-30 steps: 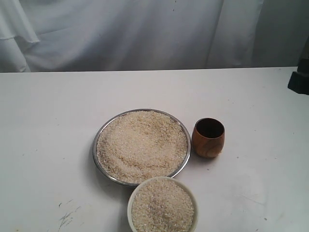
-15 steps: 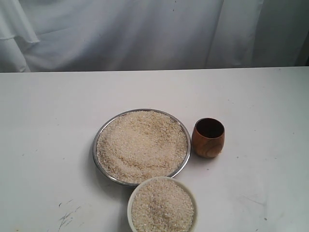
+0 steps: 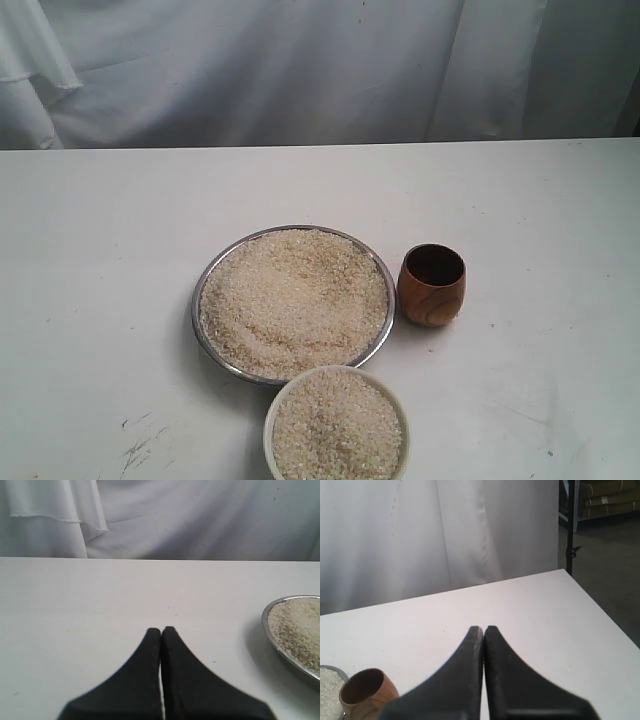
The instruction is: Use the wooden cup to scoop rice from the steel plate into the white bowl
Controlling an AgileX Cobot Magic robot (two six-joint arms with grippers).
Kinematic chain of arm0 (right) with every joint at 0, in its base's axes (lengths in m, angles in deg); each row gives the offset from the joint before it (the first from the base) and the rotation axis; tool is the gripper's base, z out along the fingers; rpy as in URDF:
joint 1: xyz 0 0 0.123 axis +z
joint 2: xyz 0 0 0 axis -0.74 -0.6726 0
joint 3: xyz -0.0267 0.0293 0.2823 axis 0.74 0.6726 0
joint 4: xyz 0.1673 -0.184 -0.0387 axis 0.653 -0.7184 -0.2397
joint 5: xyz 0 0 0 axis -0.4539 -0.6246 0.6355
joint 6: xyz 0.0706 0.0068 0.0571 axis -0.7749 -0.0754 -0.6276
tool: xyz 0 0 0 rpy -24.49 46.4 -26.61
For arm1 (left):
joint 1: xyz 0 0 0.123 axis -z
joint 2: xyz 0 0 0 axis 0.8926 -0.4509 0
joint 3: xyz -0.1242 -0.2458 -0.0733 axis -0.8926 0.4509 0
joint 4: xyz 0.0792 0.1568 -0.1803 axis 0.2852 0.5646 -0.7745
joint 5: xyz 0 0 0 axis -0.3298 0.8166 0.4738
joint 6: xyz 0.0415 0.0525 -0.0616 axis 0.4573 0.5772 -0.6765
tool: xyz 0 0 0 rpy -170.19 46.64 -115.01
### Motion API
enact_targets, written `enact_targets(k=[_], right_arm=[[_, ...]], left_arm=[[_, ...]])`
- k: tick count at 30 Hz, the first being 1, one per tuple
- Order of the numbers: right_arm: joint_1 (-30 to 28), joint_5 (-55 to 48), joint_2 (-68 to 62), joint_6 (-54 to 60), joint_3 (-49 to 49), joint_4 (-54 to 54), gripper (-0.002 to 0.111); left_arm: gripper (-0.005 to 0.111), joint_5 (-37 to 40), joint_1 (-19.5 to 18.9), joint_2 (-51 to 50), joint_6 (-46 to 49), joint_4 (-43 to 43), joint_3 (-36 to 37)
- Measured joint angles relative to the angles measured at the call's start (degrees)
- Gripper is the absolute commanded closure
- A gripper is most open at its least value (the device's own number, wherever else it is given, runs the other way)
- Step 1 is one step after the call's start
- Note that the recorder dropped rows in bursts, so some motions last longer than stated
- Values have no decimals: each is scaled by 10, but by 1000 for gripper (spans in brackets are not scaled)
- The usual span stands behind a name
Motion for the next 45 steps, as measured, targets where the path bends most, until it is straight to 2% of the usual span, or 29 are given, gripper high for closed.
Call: enact_targets(k=[8,20,45], right_arm=[[0,37,13,0,70,0,108],[0,52,141,22,184,0,108],[0,-6,168,64,190,4,108]], left_arm=[[107,0,0,0,0,0,0],[107,0,0,0,0,0,0],[107,0,0,0,0,0,0]])
